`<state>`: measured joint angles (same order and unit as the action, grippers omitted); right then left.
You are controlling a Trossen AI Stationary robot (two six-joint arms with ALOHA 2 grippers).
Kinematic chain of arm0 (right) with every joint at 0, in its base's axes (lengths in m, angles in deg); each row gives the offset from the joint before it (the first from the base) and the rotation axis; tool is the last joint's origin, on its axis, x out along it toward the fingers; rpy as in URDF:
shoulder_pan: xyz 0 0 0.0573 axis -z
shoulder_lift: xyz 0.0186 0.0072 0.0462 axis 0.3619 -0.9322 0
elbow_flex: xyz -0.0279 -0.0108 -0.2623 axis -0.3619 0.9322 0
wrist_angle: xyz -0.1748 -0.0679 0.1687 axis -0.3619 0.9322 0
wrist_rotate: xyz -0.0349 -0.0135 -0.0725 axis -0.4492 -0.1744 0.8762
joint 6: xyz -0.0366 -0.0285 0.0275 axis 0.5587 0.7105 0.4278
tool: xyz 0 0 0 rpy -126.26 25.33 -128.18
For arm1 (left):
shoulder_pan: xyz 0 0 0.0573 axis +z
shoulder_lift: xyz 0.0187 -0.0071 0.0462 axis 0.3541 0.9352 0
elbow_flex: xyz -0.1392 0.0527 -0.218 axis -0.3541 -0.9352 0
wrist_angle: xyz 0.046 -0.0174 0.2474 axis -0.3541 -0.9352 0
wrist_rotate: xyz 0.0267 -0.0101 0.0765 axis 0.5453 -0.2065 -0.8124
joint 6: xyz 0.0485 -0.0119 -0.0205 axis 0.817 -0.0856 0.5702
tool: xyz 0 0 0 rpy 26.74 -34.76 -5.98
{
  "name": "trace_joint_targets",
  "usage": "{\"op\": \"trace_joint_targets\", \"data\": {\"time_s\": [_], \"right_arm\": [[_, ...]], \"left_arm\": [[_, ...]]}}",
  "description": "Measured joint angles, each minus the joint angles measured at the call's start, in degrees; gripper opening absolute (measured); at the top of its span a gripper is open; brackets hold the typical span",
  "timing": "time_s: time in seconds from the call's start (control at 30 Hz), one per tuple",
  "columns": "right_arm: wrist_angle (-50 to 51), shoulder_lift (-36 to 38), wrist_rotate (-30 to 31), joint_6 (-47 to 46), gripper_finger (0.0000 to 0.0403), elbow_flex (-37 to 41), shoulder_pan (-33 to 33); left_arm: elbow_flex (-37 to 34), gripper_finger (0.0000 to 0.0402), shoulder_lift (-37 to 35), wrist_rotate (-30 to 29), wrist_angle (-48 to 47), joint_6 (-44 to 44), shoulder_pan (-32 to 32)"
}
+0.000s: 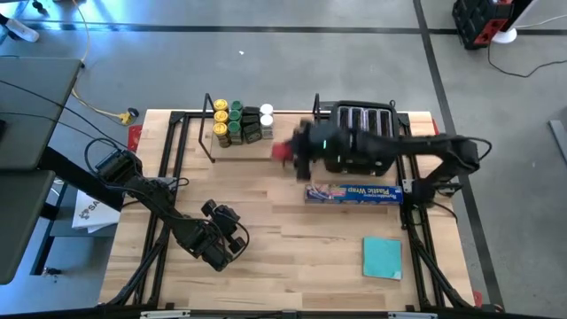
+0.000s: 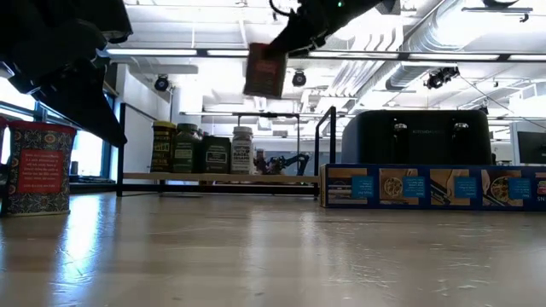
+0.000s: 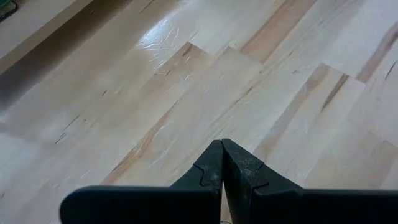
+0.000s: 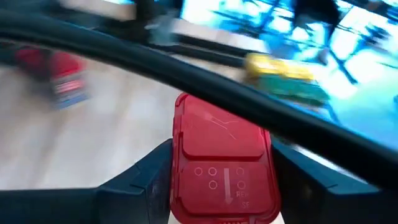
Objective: Shelf spices
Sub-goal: Put the right red seasoning container on the shelf
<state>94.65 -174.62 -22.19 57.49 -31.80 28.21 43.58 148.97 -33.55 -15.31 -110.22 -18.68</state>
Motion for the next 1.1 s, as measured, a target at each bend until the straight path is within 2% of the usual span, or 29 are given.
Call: {"op": "trace_joint_targets", "data": {"time_s": [0.17,0.37,0.67,0.87,1.1], "right_arm": [[7.90,-3.60,-8.21,0.32,0.0207,-7.40,10.95],[9.33,-11.72,-17.90,2.43,0.0207,-11.73,18.96],[6.97,-18.86,-18.75,5.05,0.0208,-11.78,24.28],[3.16,-21.88,-17.92,4.82,0.0243,-11.78,24.54],[1.08,-22.25,-15.35,7.67,0.0253,-11.78,24.54]], "left_arm": [[0.00,0.0000,0.00,-0.02,-0.02,0.00,0.00],[-0.02,0.0000,0.00,-0.16,0.33,0.02,0.00],[-0.02,0.0000,0.00,-0.66,1.16,0.14,0.00],[-0.02,0.0000,0.00,-2.12,1.25,0.15,0.00],[-0.02,0.0000,0.00,-2.08,1.20,0.13,-0.01]]}}
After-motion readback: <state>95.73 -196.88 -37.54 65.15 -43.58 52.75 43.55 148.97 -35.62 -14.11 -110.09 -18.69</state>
